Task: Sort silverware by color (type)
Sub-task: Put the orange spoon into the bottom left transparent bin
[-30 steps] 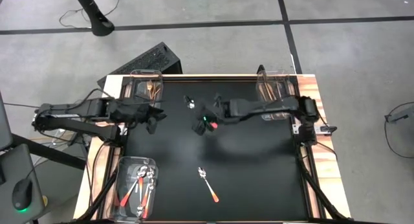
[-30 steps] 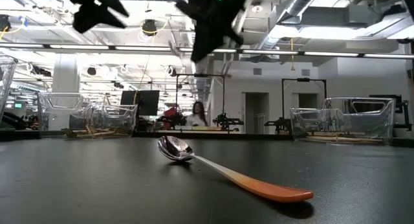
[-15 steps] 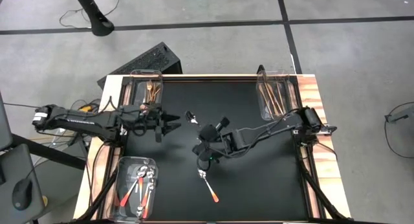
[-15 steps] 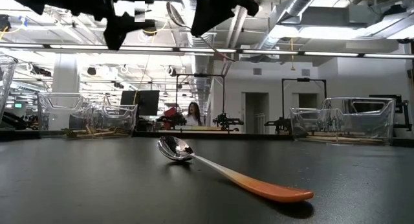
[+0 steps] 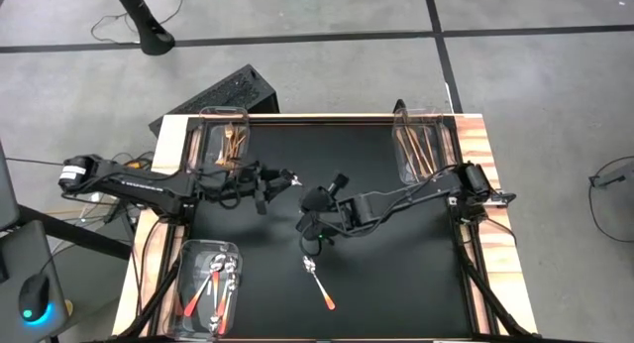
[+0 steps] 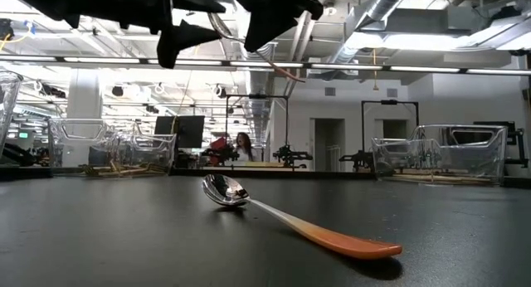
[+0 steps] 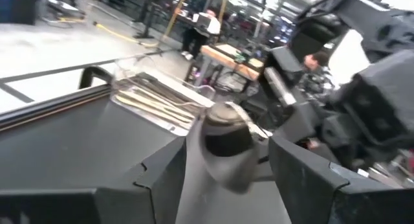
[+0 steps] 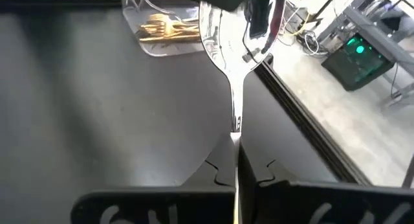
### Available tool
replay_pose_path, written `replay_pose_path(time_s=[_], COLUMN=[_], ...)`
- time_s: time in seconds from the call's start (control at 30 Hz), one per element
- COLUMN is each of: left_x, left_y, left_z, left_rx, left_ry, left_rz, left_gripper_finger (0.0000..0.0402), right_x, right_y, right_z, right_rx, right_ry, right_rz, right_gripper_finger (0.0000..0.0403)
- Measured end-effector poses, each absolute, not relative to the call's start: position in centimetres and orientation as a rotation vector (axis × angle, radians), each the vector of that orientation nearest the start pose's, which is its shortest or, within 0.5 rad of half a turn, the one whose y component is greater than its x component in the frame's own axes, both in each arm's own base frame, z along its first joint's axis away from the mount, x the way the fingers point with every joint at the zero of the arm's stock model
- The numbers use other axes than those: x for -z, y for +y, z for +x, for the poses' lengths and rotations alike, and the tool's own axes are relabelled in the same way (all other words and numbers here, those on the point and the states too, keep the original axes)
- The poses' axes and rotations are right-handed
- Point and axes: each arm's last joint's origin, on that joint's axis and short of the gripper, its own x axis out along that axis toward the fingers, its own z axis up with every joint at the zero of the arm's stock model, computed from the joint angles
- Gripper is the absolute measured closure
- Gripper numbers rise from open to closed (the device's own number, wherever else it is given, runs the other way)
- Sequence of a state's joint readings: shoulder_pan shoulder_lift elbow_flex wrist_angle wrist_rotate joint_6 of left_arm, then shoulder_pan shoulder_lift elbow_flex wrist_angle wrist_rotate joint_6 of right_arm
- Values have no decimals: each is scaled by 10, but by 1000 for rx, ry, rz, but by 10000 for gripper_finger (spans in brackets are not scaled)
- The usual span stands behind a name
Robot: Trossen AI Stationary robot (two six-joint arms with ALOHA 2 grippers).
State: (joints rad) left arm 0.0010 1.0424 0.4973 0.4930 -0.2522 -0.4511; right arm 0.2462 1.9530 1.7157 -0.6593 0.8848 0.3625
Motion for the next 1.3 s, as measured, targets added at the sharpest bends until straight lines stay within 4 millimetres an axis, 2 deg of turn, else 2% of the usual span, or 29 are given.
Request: replay_pose_path(time_s=[0.17, 0.4, 0.57, 0.8, 0.9, 1.07, 1.17, 1.3], left_x=[-246, -243, -241, -237, -250, -293, -317, -332], left_y=[9, 13, 16, 15, 12, 8, 5, 2], left_z=[229, 230, 230, 216, 208, 190, 176, 157], left_rx=[-312, -330, -333, -331, -276, -141, -89, -73], left_ry=[-16, -1, 30, 266, 425, 671, 793, 938], left_rz=[-437, -424, -392, -337, -274, -202, -218, -317], left_gripper_finger=[245, 385, 395, 397, 398, 398, 398, 396], right_x=[-282, -282, -282, -294, -304, -324, -331, -334], right_y=[82, 82, 83, 80, 79, 75, 72, 68], right_z=[417, 418, 419, 420, 422, 422, 420, 417], right_rx=[701, 685, 684, 585, 477, 339, 329, 339], right_ry=[657, 664, 633, 580, 554, 493, 466, 472], right_rz=[-197, -197, -70, 235, 344, 445, 459, 459], right_gripper_finger=[396, 389, 342, 305, 298, 295, 295, 294])
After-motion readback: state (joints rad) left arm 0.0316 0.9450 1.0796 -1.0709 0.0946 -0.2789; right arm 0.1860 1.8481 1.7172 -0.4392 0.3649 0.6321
